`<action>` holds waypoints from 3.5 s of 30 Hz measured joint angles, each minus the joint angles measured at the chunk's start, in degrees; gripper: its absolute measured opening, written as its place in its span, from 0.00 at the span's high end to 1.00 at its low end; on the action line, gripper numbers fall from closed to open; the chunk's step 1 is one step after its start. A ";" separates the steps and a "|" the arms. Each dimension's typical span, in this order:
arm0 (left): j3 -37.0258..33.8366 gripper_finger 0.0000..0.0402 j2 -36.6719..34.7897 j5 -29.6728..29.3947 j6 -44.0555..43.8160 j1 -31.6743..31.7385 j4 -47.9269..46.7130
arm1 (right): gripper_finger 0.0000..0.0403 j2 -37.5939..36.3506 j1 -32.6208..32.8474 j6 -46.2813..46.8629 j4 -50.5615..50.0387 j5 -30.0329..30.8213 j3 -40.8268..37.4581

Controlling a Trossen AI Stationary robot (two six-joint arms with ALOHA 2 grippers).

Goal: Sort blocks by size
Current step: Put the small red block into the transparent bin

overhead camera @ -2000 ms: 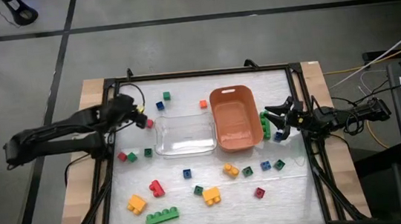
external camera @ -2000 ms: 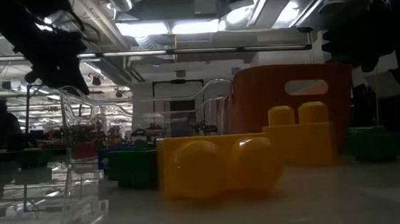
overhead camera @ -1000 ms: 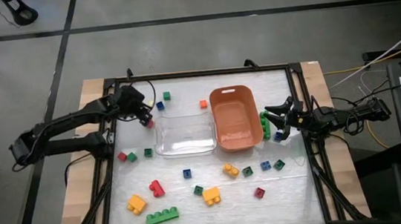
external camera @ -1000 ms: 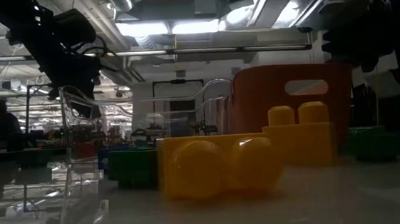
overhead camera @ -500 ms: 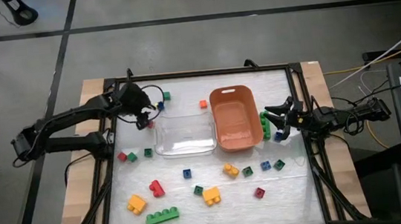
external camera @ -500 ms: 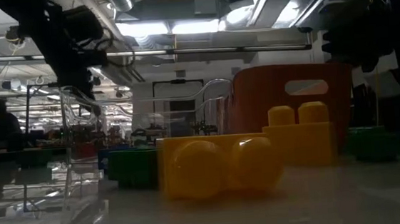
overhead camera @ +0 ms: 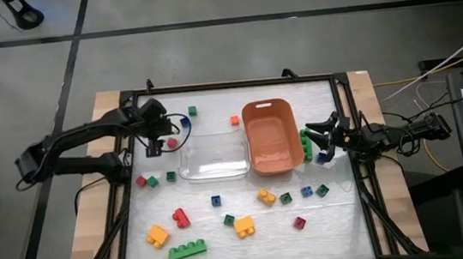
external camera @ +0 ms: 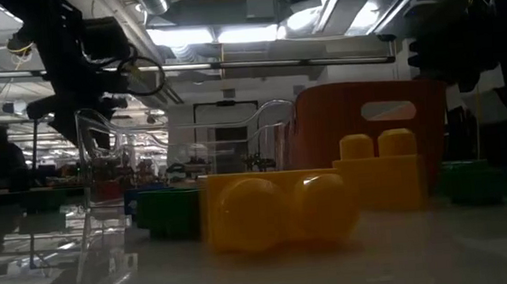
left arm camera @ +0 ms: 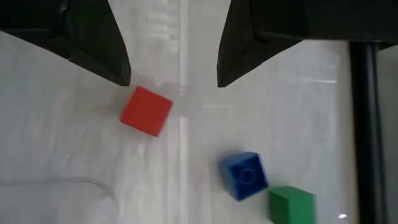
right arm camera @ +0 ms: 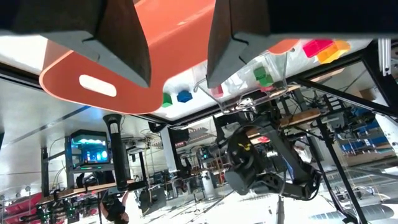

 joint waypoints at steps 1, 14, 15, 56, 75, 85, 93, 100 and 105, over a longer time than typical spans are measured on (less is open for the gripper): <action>-0.15 0.44 0.53 0.30 0.71 0.00 -0.01 | 0.61 0.01 -0.01 0.01 -0.01 0.00 0.00; -0.57 0.44 11.24 1.00 5.67 -1.41 4.02 | 0.61 0.00 0.00 0.08 -0.01 -0.01 0.00; -0.57 0.44 11.90 1.02 6.15 -1.42 4.48 | 0.61 0.00 0.02 0.10 0.00 0.00 -0.01; -0.73 0.70 15.19 2.33 -0.67 -1.75 7.66 | 0.61 0.00 0.02 0.08 -0.03 -0.02 -0.01; -0.63 0.69 -9.50 0.09 -12.92 -1.75 8.39 | 0.61 0.00 0.02 0.08 0.21 -0.04 -0.01; -0.55 0.67 -15.09 17.31 -32.72 -7.90 17.12 | 0.61 0.02 0.02 0.08 0.23 -0.04 0.00; -0.55 0.66 -7.49 16.82 -41.76 -19.01 23.61 | 0.61 0.00 0.02 0.08 0.23 -0.22 -0.01; -0.55 0.66 0.61 12.66 -45.82 -23.84 30.37 | 0.61 0.07 0.02 0.04 -2.64 -4.44 2.28; -0.55 0.66 5.36 11.12 -47.14 -25.19 32.37 | 0.61 0.19 0.02 0.04 -6.84 -7.25 6.38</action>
